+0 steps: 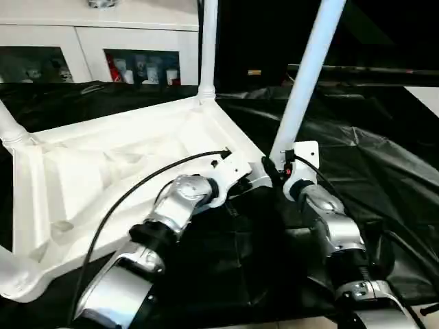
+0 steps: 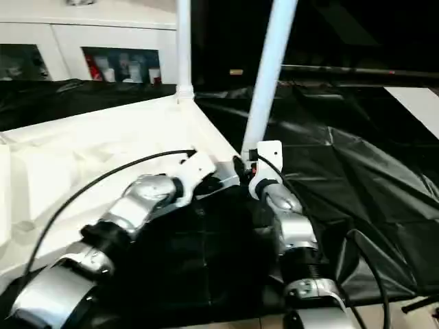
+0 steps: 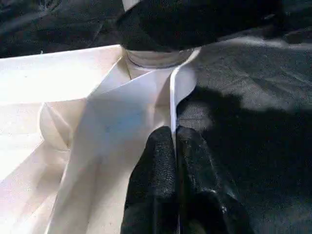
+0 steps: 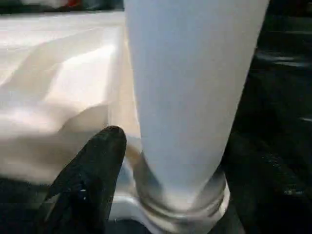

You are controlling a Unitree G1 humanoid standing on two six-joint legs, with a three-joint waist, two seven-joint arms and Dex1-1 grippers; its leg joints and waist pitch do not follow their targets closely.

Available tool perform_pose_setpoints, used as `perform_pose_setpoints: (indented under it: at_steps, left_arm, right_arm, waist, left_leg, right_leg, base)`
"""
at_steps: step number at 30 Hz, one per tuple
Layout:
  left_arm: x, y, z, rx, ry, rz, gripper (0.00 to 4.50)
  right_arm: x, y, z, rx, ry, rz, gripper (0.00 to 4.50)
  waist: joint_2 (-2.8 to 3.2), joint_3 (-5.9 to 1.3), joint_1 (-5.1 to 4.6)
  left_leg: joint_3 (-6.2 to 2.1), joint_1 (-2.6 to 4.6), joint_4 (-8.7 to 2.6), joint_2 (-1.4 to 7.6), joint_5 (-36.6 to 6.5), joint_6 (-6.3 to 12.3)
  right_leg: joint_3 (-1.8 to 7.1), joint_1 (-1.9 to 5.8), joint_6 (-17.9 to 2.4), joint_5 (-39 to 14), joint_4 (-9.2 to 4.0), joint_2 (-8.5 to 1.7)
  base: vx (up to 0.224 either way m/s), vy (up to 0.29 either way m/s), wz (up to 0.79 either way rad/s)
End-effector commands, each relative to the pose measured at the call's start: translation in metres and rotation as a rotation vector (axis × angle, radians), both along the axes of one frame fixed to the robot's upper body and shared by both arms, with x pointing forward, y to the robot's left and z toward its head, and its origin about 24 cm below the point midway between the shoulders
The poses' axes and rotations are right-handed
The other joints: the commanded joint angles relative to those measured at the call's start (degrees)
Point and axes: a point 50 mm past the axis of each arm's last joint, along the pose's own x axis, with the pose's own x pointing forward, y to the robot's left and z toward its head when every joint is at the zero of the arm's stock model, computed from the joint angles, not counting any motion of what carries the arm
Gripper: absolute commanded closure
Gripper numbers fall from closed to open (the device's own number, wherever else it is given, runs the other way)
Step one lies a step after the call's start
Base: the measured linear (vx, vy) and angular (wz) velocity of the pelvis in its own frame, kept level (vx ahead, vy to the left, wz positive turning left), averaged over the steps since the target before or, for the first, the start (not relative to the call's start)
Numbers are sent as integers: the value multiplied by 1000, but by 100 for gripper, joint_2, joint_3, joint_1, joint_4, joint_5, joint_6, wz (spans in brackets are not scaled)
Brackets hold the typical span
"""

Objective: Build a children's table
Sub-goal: Rotate leg to tighten

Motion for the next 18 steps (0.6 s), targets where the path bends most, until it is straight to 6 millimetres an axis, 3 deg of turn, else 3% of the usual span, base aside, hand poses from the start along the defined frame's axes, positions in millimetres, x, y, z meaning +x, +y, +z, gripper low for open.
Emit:
perform_pose_setpoints:
  at_steps: [1, 6, 7, 13, 18]
  left_arm:
    - [-13, 9, -10, -35, 43, -90, 450]
    - [-21, 16, -7, -67, 55, -179, 450]
    - [-27, 25, -5, -70, 75, -252, 450]
    - [-32, 35, -3, -65, 93, -293, 450]
    - [-32, 41, -1, -49, 91, -298, 450]
  right_arm:
    - [-9, -6, 8, -6, 2, 176, 138]
    - [-16, -16, 12, -52, -3, 286, 138]
    - [-20, -19, 14, -60, 6, 389, 138]
    - [-27, -16, 13, -74, 29, 504, 138]
    - [-28, -11, 5, -98, 60, 549, 181]
  waist:
    - [-100, -276, 45]
    - [-97, -283, 35]
    - [-117, -289, 43]
    - [-118, -275, 62]
    - [-118, -276, 65]
  left_leg:
    - [-138, 45, -367, 266, -1026, 384]
    - [-127, 40, -354, 282, -940, 439]
    - [-129, 50, -349, 284, -961, 429]
    - [-117, 58, -356, 302, -889, 394]
    - [-115, 64, -353, 293, -866, 361]
  right_leg:
    - [244, 246, -1047, -998, -473, -410]
    - [250, 206, -1122, -949, -447, -417]
    - [242, 202, -1172, -1008, -435, -424]
    - [254, 188, -1214, -871, -411, -418]
    - [252, 191, -1263, -795, -399, -416]
  base:
    - [0, 0, 0]
    - [0, 0, 0]
    - [0, 0, 0]
    - [0, 0, 0]
    - [0, 0, 0]
